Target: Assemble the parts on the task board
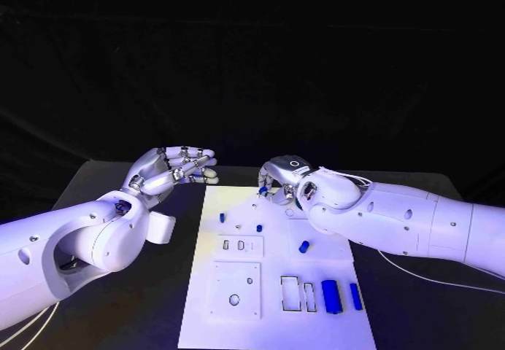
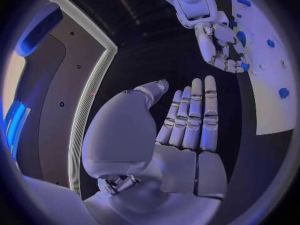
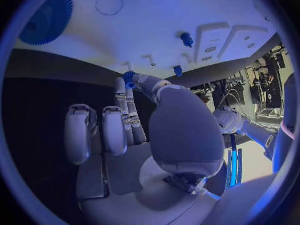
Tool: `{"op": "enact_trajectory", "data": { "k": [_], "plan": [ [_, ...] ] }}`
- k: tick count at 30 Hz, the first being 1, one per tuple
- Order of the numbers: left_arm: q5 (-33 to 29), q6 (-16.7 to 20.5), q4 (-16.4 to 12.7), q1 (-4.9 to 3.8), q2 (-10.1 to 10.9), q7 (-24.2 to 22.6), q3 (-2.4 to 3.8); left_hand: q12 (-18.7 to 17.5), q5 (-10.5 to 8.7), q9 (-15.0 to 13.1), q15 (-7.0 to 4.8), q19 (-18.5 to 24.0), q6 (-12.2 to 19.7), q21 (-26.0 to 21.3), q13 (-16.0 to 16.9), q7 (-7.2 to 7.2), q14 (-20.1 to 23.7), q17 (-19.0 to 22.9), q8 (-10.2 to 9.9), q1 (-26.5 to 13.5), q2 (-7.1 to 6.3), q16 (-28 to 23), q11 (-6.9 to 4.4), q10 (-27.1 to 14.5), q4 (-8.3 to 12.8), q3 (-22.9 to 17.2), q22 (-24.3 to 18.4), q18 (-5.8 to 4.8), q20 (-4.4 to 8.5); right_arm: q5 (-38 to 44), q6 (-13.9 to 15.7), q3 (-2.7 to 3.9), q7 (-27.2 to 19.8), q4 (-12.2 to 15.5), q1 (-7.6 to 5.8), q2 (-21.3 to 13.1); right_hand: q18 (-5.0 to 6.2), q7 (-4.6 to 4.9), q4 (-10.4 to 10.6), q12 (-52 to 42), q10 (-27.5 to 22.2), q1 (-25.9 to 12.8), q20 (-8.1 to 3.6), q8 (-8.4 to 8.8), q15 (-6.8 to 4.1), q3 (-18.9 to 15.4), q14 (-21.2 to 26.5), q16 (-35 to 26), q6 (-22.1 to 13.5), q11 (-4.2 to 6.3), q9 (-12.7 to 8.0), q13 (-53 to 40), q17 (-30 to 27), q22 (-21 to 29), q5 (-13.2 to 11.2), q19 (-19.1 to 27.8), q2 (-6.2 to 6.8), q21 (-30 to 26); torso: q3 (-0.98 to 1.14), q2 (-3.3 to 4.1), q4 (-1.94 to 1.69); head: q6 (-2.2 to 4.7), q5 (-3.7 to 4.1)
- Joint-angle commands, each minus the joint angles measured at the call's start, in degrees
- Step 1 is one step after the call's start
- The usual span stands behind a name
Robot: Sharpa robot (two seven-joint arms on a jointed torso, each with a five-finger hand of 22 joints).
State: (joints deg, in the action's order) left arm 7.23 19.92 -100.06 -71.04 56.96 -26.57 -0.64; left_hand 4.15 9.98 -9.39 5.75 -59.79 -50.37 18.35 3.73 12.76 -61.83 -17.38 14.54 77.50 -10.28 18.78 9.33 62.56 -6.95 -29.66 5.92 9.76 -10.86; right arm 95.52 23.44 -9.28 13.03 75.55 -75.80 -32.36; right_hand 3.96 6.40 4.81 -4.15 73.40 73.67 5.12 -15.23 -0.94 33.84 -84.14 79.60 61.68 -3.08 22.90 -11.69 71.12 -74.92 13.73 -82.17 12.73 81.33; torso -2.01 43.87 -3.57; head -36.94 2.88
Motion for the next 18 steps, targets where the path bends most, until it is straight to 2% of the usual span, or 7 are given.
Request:
{"op": "enact_trajectory", "data": {
  "k": [1, 6, 18],
  "plan": [
    [-0.2, -1.1, -0.2, -0.11, -0.2, -0.4, 0.06, -0.4, -0.37, 0.1, 0.27, 0.0, 0.4, 0.3, 0.1, 0.73, 0.2, -0.1, -0.3, -0.5, -0.15, 0.0, 0.29, -0.1, 0.0, 0.0, -0.1, 0.53, -0.31, 0.1, 0.1, 0.01, 0.2, -0.7, 0.06, 0.6, -0.7, 0.19, 0.1, -0.3, 0.4, 0.0, -0.24, -0.14, -0.36, 0.3, -2.6, 0.3, 0.1, 0.1, 0.1, 0.0, 0.0, -0.6, 0.2, 0.2, -0.02, 0.0, 0.03, 0.19, -0.17, 0.0, -0.08],
    [-0.2, -1.1, -0.2, -0.18, -0.2, -0.4, 0.06, -0.4, -0.37, 0.1, 0.29, 0.1, 0.4, 0.3, 0.1, 0.74, 0.2, -0.2, -0.3, -0.5, -0.15, 0.0, 0.3, -0.1, 0.1, 0.0, -0.1, 0.54, -0.33, -0.1, -0.3, 0.01, -0.1, -1.7, 0.13, 1.6, -0.69, 0.21, 0.1, -0.2, 0.3, 0.0, -0.24, -0.13, -0.36, 0.3, -2.6, 0.3, 0.1, 0.09, 0.1, 0.0, 0.0, -0.6, 0.2, 0.2, 0.01, 0.0, 0.02, 0.29, -0.25, 0.0, -0.11],
    [-0.2, -1.2, -0.2, -0.34, -0.2, -0.3, 0.06, -0.4, -0.37, 0.1, 0.29, 0.1, 0.4, 0.3, 0.1, 0.74, 0.2, -0.2, -0.3, -0.5, -0.15, 0.0, 0.3, -0.1, 0.1, 0.0, -0.1, 0.54, -0.33, -0.6, -1.9, -0.01, -0.5, -3.2, 0.3, 2.6, -0.61, 0.31, 0.1, -0.1, 0.2, -0.2, -0.24, -0.08, -0.32, 0.3, -2.5, 0.3, -0.1, 0.02, 0.2, 0.0, -0.2, -0.2, 0.1, 0.4, 0.19, -0.2, -0.01, 0.25, -0.13, -0.23, -0.24]
  ]
}}
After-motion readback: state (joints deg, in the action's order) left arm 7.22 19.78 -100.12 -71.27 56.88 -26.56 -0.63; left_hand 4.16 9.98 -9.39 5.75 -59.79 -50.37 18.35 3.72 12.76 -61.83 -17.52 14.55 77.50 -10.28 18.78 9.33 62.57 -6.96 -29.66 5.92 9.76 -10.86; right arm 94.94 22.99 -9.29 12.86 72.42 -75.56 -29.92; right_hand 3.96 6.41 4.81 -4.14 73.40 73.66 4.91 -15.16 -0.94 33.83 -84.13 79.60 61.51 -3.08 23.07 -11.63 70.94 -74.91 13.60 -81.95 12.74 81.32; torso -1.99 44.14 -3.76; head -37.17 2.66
